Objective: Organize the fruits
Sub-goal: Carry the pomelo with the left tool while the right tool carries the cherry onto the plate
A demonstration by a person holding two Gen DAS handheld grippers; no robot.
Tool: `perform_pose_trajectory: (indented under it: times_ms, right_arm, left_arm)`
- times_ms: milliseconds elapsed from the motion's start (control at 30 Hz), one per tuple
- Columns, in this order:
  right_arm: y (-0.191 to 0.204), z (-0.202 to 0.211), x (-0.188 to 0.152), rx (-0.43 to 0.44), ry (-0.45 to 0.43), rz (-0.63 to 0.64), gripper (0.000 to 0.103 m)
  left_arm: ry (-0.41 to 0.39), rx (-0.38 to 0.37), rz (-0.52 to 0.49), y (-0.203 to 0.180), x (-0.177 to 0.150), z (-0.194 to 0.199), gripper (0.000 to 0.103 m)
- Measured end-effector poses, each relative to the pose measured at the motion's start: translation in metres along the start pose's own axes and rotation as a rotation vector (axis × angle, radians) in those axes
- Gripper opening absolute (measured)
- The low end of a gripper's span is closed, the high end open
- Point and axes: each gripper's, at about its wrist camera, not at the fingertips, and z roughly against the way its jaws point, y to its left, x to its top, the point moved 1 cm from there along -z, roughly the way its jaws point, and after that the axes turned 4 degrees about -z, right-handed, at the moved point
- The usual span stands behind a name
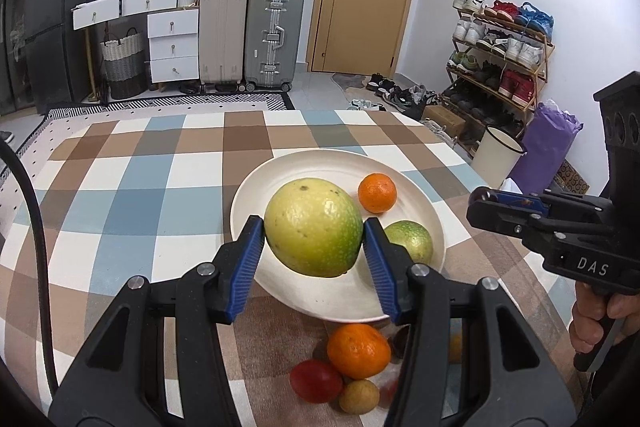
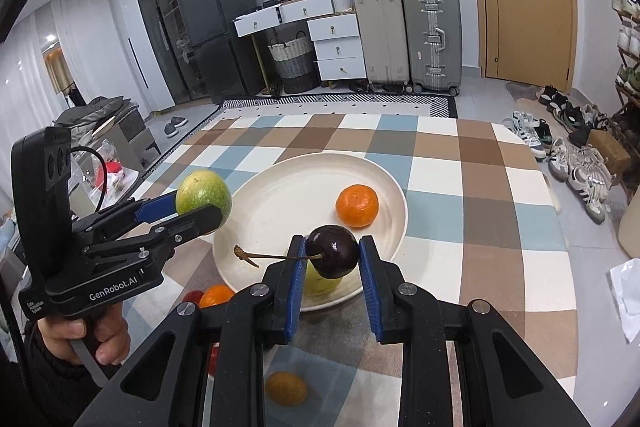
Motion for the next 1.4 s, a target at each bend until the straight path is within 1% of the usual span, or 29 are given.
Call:
perform_pose_trajectory:
  times_ms: [267,400,633,1000,1167,1267,1300,1400]
  right_arm:
    - [-0.014,-0.026,0.002,-0.007,0.019,-0.043,0.027]
    - [-0.018,-0.038,0.002,-0.011,0.031,-0.050,0.027]
    - [-0.026,-0.054,0.001,-0.022,0.051,-0.085,0.027]
    - [-0.033,-0.069,0.003,-0.038,0.075,-0.132,0.027]
    - [-0.029,-0.074,0.004,-0.040,0.093,-0.117,0.027]
    - [-0.027,-0.074,0.004,-0.042,0.097,-0.107,0.027]
    - [-0.027,-0.074,0.004,-0.042,0.098,-0.108,0.027]
    - [-0.027,-0.073,0.005,-0.025,0.098,-0.122,0.032]
  left_arm:
    - [0.036,0.017,-0.038,-0.003,-0.004,-0.027,0.048]
    - [0.049,0.025,-0.049,-0.002,-0.007,-0.034,0.048]
    - [0.069,0.024,-0.036,0.003,-0.009,-0.042,0.048]
    - [0.112,0.032,-0.054,0.000,-0.014,-0.052,0.048]
    - [0.126,0.031,-0.058,-0.002,-0.015,-0.056,0.048]
    - [0.128,0.028,-0.053,-0.001,-0.015,-0.057,0.048]
    - [0.116,0.030,-0.050,0.000,-0.014,-0.055,0.048]
    - [0.090,0.023,-0.043,0.001,-0.011,-0.050,0.049]
